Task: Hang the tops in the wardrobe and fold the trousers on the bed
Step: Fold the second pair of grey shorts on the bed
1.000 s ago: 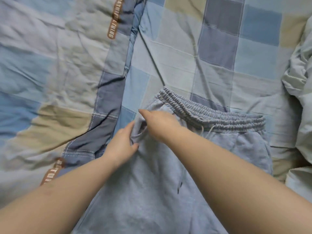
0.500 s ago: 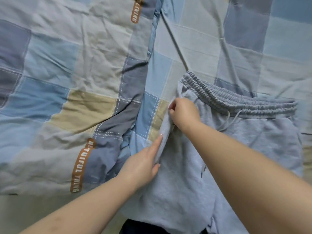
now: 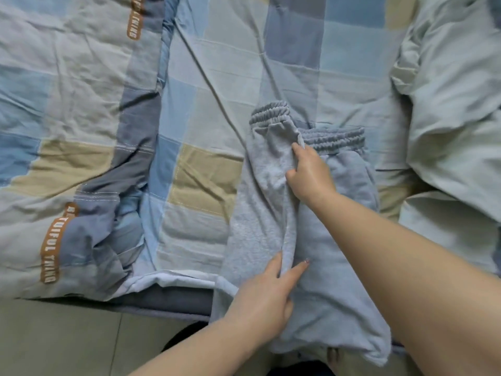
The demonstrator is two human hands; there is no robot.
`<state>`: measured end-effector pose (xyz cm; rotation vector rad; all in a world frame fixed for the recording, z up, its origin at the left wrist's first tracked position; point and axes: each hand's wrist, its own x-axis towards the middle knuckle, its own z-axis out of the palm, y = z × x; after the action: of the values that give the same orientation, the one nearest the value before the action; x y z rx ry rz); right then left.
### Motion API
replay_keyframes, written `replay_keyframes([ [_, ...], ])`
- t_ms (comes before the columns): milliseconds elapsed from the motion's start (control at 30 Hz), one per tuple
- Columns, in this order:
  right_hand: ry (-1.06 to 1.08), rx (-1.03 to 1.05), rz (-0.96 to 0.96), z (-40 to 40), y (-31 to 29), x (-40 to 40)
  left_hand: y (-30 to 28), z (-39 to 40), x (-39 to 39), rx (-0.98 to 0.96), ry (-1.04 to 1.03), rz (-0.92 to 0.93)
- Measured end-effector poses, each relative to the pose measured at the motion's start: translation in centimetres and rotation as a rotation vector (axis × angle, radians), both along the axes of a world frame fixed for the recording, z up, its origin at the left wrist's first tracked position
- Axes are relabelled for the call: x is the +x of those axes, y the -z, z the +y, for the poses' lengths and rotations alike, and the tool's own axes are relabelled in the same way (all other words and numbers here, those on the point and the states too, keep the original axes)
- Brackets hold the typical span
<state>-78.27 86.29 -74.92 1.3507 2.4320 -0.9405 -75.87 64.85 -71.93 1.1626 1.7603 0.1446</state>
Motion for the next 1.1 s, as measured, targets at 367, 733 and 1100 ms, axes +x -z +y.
replay_keyframes([
  [367,0.122,0.009,-0.044,8.5,1.9,14.8,1.5,8.2,14.3,-0.017,-0.17,-0.149],
  [733,0.342,-0.425,0.325,6.0,4.7,22.6,5.6,10.3,19.5,0.042,-0.308,-0.206],
  [1100,0.561,-0.374,0.094,-0.5,5.5,29.0,6.9,9.3,20.4,0.028,-0.408,-0.403],
])
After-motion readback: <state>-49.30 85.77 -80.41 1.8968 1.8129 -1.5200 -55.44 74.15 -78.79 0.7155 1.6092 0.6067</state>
